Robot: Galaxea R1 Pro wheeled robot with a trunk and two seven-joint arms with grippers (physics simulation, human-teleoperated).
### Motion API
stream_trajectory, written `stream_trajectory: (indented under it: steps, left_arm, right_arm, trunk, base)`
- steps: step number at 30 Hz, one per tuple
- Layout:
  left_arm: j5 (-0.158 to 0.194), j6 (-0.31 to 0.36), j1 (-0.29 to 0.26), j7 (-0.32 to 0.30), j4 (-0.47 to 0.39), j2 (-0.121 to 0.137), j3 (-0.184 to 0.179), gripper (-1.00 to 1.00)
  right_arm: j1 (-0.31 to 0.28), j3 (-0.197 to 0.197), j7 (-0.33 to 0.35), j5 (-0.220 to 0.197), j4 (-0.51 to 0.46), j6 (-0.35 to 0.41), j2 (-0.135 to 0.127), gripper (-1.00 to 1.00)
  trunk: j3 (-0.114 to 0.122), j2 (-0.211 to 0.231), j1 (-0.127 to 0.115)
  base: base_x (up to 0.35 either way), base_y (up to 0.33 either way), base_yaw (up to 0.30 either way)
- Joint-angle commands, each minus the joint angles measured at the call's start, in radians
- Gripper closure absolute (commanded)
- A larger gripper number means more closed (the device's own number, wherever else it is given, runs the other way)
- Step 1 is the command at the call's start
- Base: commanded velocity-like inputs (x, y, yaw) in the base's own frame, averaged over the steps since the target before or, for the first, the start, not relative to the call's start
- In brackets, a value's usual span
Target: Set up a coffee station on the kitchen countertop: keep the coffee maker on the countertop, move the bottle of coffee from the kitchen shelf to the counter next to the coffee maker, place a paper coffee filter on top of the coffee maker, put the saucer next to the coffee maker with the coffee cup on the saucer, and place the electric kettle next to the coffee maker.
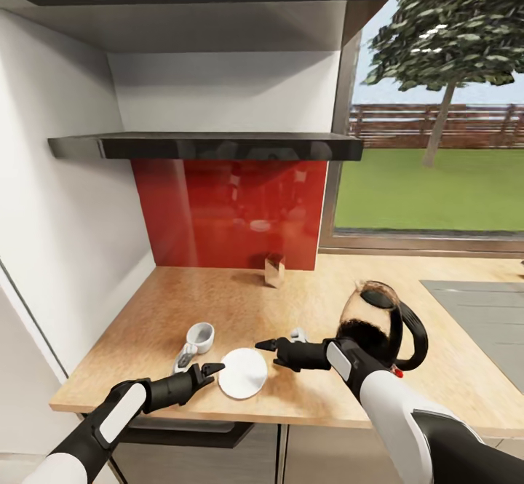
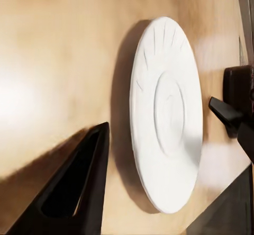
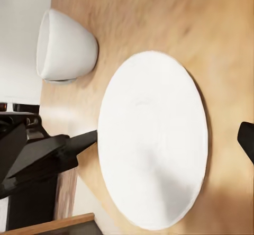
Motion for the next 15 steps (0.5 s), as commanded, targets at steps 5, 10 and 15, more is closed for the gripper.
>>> stream_trajectory:
  steps: [5, 10, 15]
  left_arm:
    - [-0.021, -0.012, 0.0, -0.002, 0.038, 0.001, -0.004, -1.0]
    - [-0.022, -0.011, 0.001, -0.002, 0.039, 0.0, -0.005, -1.0]
    - [-0.023, -0.009, 0.003, -0.002, 0.039, -0.008, -0.005, -1.0]
  right_arm:
    - [-0.001, -0.004, -0.002, -0.005, 0.001, 0.008, 0.001, -1.0]
    - [-0.001, -0.004, -0.001, -0.005, 0.011, 0.008, 0.003, -1.0]
    - [-0.001, -0.004, -0.001, -0.005, 0.037, 0.008, 0.014, -1.0]
  trunk:
    - [-0.003, -0.001, 0.001]
    - [-0.003, -0.001, 0.001]
    - [-0.003, -0.001, 0.001]
  base:
    - [0.032, 0.0, 0.0]
    - [0.003, 0.0, 0.0]
    - [0.0, 0.0, 0.0]
